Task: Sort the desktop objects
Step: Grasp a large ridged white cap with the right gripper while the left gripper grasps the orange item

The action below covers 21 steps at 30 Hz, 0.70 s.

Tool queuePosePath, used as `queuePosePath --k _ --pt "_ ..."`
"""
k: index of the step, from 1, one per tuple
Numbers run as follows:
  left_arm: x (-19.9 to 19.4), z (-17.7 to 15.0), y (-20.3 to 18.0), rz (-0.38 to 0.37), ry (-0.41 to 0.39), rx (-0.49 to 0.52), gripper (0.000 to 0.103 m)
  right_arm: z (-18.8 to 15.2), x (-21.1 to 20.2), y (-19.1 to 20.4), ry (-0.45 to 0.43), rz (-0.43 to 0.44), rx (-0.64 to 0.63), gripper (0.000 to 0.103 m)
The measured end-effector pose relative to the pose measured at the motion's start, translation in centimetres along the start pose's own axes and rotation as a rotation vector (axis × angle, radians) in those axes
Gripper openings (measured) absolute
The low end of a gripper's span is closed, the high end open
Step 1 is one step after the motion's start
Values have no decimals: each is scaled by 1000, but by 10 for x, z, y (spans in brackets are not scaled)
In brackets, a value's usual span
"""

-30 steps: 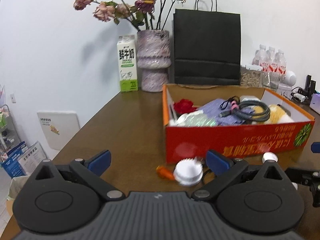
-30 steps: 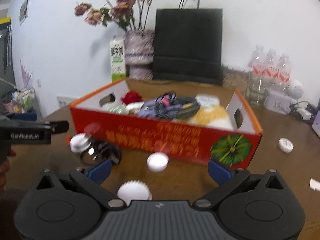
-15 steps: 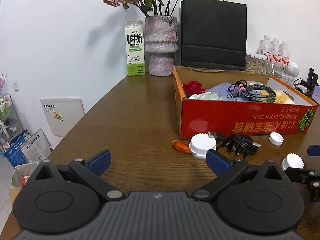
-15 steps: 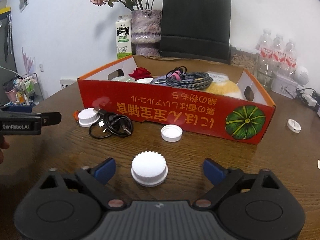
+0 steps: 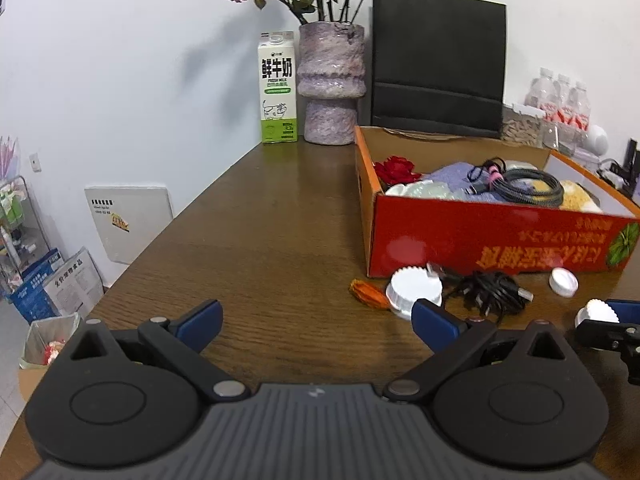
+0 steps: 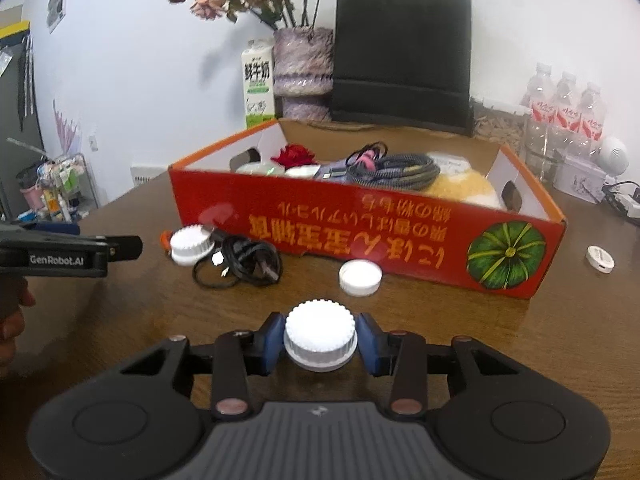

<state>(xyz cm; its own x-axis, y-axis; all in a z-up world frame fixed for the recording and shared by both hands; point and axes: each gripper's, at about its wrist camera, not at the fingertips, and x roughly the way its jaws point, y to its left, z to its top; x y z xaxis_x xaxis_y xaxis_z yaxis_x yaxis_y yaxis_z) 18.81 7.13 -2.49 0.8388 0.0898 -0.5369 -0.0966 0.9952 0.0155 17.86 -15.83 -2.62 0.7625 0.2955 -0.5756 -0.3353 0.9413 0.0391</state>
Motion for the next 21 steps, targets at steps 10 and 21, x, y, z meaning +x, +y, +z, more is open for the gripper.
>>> queuePosePath --k 10,21 --pt "30 15 -5 62 59 -54 86 20 8 -4 -62 -22 20 39" --pt "50 17 -11 66 106 -71 70 16 14 -10 -65 -1 47 39"
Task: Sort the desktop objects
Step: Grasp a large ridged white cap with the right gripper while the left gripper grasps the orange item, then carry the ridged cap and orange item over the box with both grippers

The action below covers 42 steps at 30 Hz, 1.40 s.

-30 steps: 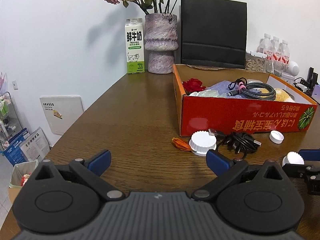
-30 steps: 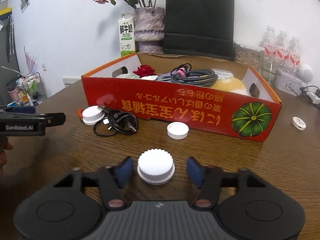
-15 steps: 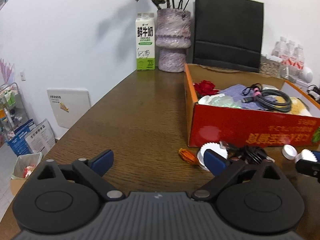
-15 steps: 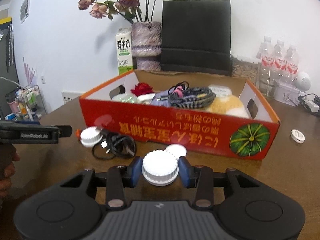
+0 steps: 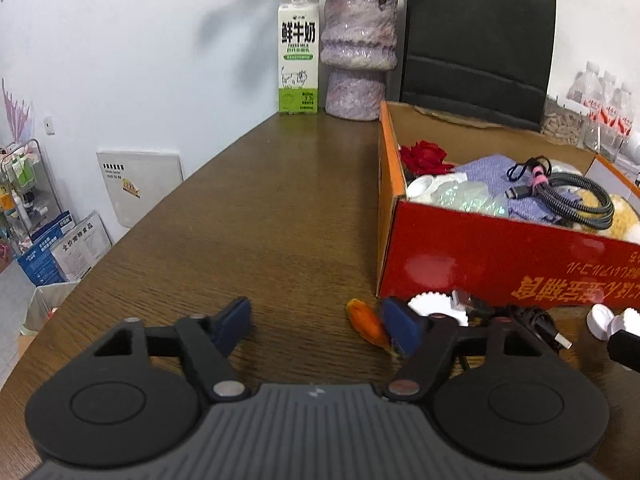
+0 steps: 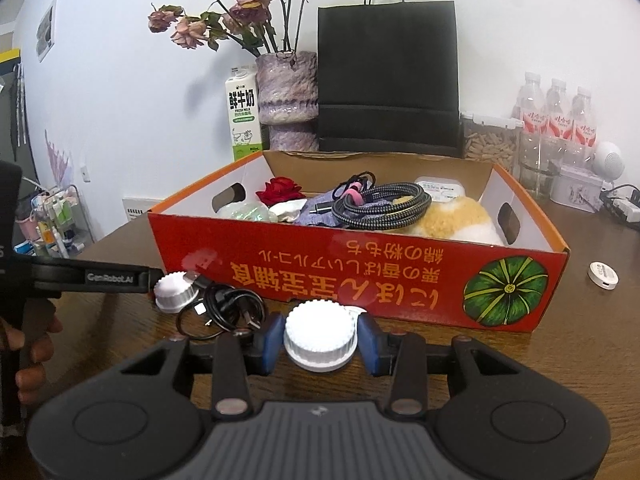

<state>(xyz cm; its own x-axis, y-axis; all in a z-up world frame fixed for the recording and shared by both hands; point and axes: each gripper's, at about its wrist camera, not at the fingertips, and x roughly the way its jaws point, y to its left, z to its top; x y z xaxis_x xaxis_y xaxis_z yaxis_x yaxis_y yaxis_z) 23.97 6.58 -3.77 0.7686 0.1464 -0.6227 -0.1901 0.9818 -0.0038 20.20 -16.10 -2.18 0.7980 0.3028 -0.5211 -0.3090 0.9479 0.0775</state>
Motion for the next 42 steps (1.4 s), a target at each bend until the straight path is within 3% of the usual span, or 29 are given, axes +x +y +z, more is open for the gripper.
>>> queuePosePath --k 3,6,8,19,25,34,42 --pt "-1 -2 -2 -2 -9 19 56 -2 0 0 2 2 1 39" --pt "-5 -4 -4 -25 -20 35 35 -4 0 0 4 1 2 39" --pt "-6 -5 -6 -43 -25 47 15 -4 -1 0 1 1 2 39" --pt "-14 -10 0 -72 -47 21 14 -5 -6 1 -26 4 -6 39" --pt "-36 -7 1 -91 -112 22 14 0 -18 2 -76 12 -4 39" --pt "-68 22 -13 -147 -238 39 14 27 -33 -4 -146 -9 -24 39" --pt "-73 50 -47 -205 -303 69 14 60 -25 -1 -192 -29 -65 39"
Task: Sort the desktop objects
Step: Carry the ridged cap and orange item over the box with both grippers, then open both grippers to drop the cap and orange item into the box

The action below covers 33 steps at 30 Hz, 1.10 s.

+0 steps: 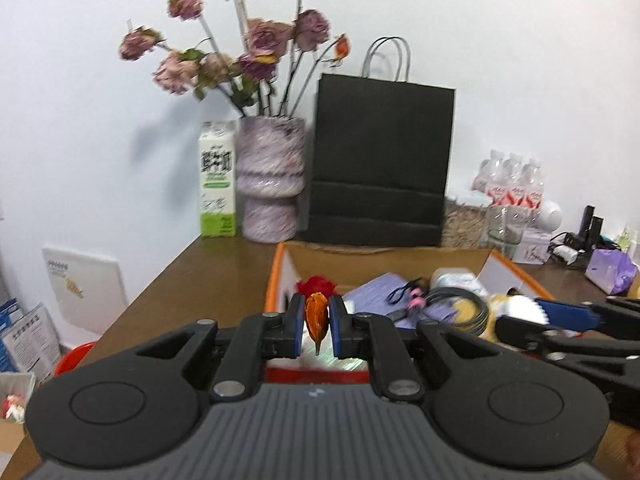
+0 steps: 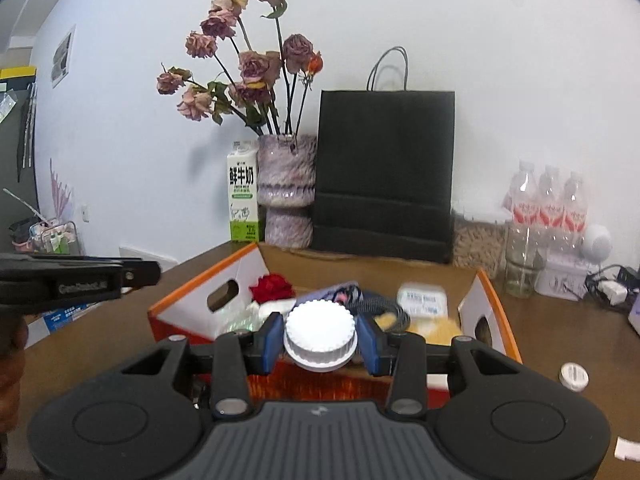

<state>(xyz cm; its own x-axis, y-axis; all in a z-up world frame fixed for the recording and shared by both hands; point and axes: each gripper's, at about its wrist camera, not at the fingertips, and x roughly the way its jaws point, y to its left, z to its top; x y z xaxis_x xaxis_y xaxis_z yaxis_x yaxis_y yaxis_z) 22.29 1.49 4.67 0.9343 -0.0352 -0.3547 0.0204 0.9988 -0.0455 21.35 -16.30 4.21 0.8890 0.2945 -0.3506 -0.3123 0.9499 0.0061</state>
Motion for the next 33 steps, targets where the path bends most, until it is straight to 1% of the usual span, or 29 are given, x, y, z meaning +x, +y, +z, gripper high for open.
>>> queuePosePath --k 4,10,14,17,21,25,30,33 --pt "15 5 -11 -23 -10 2 14 7 15 2 -3 -1 11 39" --pt "46 3 -19 -17 11 -5 14 7 41 -1 6 -10 31 39" --pt "65 -6 -20 -32 29 8 14 -2 56 -7 23 -7 37 39" --pt "73 -19 -18 -38 43 29 14 -11 59 -14 20 -16 49 39" --pt "77 -25 -14 -38 63 31 14 -17 63 -17 31 -21 46 39" --pt "75 -27 -14 -48 55 38 14 -21 67 -17 49 -18 44 39" --pt "75 -29 -17 -45 61 50 14 -23 66 -17 45 -24 41 39" --pt "73 -30 -18 -37 57 57 18 -24 65 -19 47 -32 47 39"
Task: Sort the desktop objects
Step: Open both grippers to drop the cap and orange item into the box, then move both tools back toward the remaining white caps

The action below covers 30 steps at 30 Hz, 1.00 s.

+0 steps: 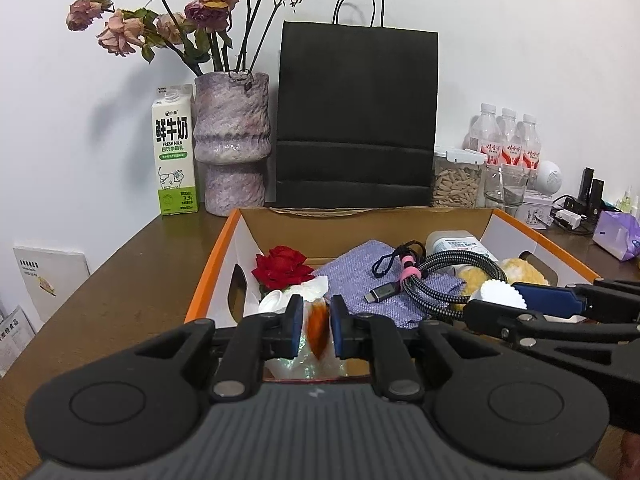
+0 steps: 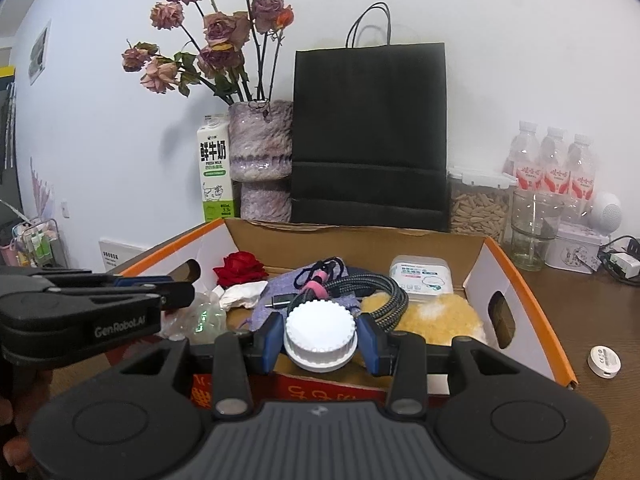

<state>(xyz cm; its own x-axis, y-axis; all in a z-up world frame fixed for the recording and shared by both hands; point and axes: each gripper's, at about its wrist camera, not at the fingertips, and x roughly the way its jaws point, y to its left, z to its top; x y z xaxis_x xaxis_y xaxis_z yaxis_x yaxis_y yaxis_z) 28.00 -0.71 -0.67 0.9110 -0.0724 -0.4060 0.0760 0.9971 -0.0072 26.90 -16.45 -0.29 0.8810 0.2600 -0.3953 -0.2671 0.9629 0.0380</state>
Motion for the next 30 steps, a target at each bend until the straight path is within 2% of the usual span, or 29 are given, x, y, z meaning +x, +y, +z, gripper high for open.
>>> queuePosePath --k 1,2,4,6,7,8,9,11,12,30 --pt "-1 0 0 2 -2 2 26 0 -1 -1 0 -3 3 39" --pt "-3 0 0 5 -7 3 38 0 -2 -1 0 -6 4 40" --pt "-7 0 1 16 -25 4 49 1 -4 -3 0 -14 8 45" --pt "-12 1 2 26 -41 3 62 2 -7 -6 -7 -25 19 64" --pt "-16 1 2 31 -54 -1 75 2 -8 -7 -11 -34 21 68" --pt "-19 2 3 34 -70 -2 84 2 -10 -8 -15 -41 22 78" --pt "-22 2 4 39 -82 -3 88 3 -12 -8 -17 -46 25 91" --pt "-26 4 4 77 -99 -7 103 3 -15 -10 -21 -60 31 100" --pt "-27 3 5 97 -112 -8 103 4 -16 -11 -22 -67 34 103" --pt "-33 -2 16 85 -113 -30 103 2 -23 -6 -20 -71 15 103"
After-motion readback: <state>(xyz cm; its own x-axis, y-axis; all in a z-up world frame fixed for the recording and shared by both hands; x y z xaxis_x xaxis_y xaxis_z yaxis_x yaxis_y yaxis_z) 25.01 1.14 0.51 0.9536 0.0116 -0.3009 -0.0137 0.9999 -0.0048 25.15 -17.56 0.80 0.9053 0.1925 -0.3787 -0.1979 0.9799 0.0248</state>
